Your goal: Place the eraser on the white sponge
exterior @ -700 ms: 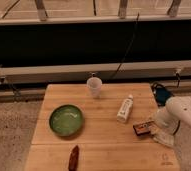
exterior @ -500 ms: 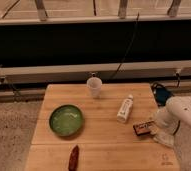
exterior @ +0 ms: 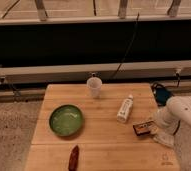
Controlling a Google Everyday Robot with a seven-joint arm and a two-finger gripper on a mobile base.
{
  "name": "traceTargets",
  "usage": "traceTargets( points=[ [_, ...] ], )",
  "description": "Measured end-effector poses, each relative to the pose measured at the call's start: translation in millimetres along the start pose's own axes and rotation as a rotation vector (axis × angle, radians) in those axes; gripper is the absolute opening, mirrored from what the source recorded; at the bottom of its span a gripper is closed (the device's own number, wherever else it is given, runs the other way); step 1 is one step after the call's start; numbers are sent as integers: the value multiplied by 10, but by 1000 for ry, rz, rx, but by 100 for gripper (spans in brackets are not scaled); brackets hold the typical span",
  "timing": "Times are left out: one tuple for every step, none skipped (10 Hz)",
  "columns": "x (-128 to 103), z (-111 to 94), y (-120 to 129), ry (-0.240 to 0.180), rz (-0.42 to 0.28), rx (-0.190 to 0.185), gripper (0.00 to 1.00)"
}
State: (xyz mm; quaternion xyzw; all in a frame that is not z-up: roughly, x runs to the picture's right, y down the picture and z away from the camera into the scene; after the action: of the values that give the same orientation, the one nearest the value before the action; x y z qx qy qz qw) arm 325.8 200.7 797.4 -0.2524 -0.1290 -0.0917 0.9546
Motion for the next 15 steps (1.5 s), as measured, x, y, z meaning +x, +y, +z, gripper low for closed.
traceTargets(
  points=[
    [-4, -4, -4, -2, -2, 0, 36],
    [-7, -6, -3, -3, -3, 0, 34],
    [-5, -4, 2, -5, -3, 0, 31],
    [-4, -9, 6, -6, -4, -1, 30],
    [-5, -6, 7, -8, -5, -1, 30],
    [-7, -9, 11, -10, -6, -2, 30],
    [-8, -13, 11, -12, -7, -2, 30],
    [-12, -13, 8, -14, -9, -1, 30],
    [-13, -14, 13, -16, -10, -3, 30],
    [-14, -11, 18, -18, -11, -4, 30],
    [-14, -15, 17, -19, -11, -4, 30],
    [-21, -18, 15, -21, -12, -3, 30],
    [-22, -18, 15, -22, -12, -3, 28],
    [-23, -20, 16, -23, -12, -2, 24],
    [-26, -18, 18, -26, -13, -3, 24]
  ],
)
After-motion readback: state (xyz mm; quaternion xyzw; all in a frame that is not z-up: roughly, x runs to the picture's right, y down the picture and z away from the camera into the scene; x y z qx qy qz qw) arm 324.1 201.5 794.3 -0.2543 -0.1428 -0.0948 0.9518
